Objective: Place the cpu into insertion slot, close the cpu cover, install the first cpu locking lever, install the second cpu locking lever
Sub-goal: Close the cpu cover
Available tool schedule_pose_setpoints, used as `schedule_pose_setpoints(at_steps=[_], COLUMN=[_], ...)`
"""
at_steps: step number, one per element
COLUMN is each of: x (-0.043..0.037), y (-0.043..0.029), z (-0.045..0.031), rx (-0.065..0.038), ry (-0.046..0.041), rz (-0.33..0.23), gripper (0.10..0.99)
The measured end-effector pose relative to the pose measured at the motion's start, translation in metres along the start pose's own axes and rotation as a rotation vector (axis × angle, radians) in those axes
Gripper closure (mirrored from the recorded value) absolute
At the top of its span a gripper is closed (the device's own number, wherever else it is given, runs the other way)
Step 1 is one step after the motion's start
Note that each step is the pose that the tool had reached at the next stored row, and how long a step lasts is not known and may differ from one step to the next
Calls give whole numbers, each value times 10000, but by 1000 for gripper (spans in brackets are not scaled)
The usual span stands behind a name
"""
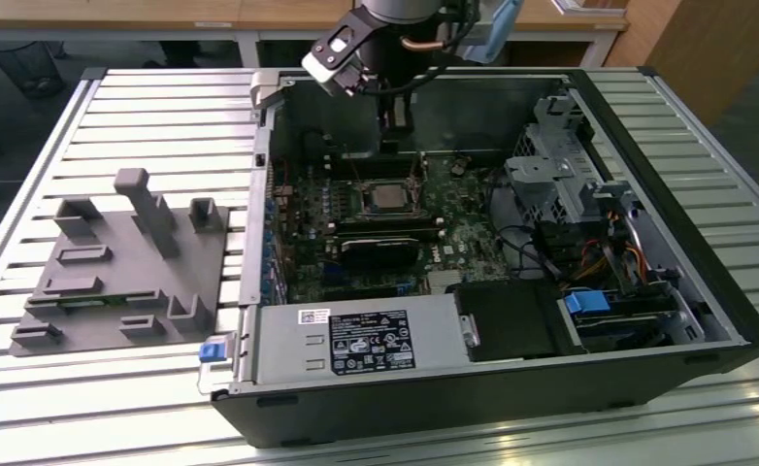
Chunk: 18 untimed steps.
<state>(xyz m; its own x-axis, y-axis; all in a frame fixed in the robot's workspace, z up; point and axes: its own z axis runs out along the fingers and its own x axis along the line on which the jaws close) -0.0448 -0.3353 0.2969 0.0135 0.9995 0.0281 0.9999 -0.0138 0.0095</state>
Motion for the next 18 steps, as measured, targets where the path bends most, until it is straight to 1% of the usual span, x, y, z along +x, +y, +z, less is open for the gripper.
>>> schedule_pose_setpoints(at_steps=[2,5,13,16,18], x=[-32,-35,-34,-34,-34], y=[1,15,99,144,152], z=[4,9,24,46,64], rx=[1,1,2,3,4], ry=[21,28,28,31,29], rz=[-1,0,-5,-78,-129], gripper=[980,980,980,980,980])
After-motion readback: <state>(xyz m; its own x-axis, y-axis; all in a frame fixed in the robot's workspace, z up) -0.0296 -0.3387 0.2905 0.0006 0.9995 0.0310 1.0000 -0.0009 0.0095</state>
